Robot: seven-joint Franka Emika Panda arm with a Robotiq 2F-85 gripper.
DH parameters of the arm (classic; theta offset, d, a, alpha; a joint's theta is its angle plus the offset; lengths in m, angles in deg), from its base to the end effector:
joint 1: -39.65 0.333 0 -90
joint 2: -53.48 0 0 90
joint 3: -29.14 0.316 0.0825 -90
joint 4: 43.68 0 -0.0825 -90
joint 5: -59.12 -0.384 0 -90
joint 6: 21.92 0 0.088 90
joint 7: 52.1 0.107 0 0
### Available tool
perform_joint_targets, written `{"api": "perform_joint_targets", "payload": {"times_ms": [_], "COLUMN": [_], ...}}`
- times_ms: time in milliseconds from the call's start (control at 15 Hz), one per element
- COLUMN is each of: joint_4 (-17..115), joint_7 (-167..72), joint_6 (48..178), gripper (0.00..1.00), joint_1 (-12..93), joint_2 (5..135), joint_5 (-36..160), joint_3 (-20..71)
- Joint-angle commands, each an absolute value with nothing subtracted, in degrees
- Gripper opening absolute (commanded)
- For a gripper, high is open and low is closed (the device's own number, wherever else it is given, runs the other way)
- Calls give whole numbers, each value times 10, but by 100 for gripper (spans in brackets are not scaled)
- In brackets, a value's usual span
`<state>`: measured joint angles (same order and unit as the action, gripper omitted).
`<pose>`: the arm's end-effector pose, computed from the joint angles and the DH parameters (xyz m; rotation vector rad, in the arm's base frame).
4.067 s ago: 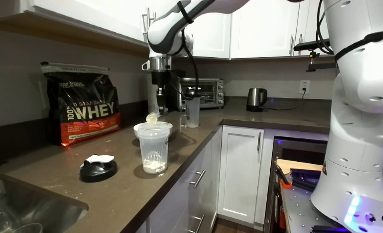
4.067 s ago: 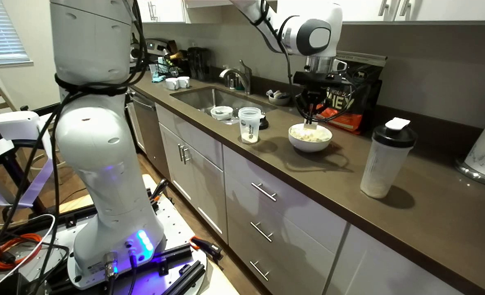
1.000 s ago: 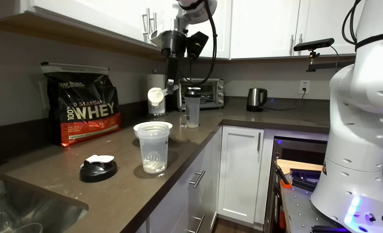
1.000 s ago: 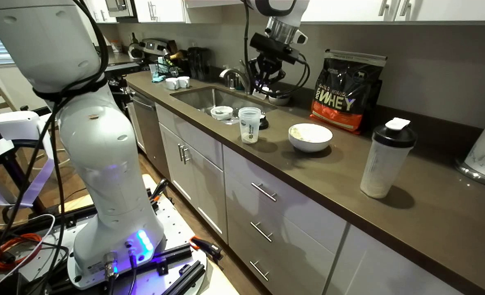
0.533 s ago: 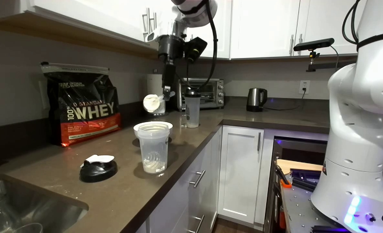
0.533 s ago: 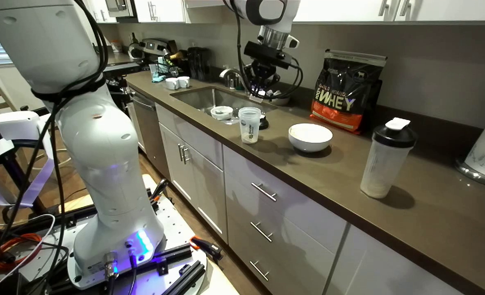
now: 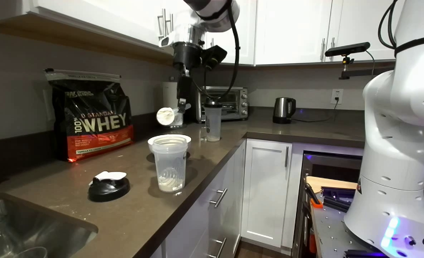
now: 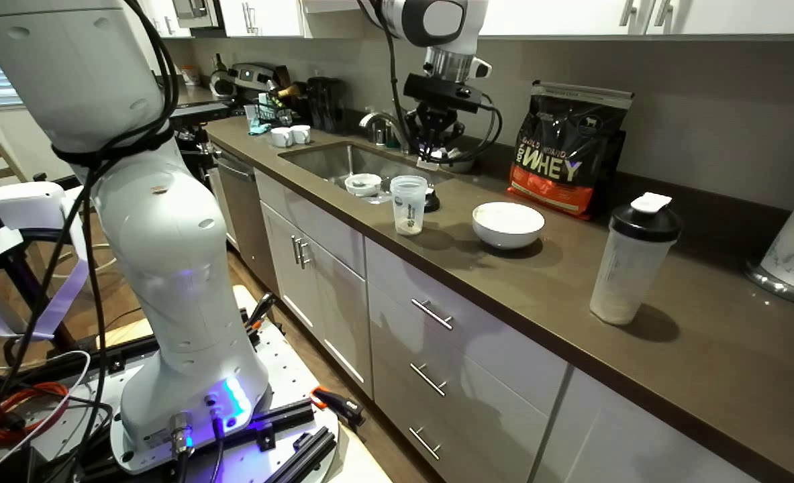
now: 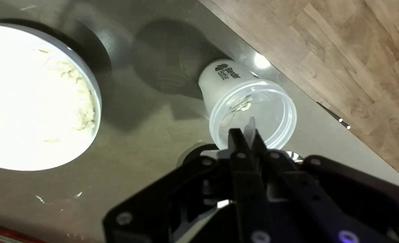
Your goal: Put one scoop of powder from the white bowl into the clear bottle on the left
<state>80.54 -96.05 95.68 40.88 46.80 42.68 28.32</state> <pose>0.5128 0.0188 0.4471 -2.7535 -0.9137 -0.1396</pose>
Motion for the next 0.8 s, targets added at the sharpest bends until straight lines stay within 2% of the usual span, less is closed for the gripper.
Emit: {"api": "perform_joint_targets", "payload": {"times_ms": [0,733], "joint_4": [823,870], "joint_7": [-959,-954], "joint_6": [976,1060], "gripper": [1,1], "joint_1": [414,427], "joint_2": [462,456], "joint_5": [441,476], "joint_3": [285,294]}}
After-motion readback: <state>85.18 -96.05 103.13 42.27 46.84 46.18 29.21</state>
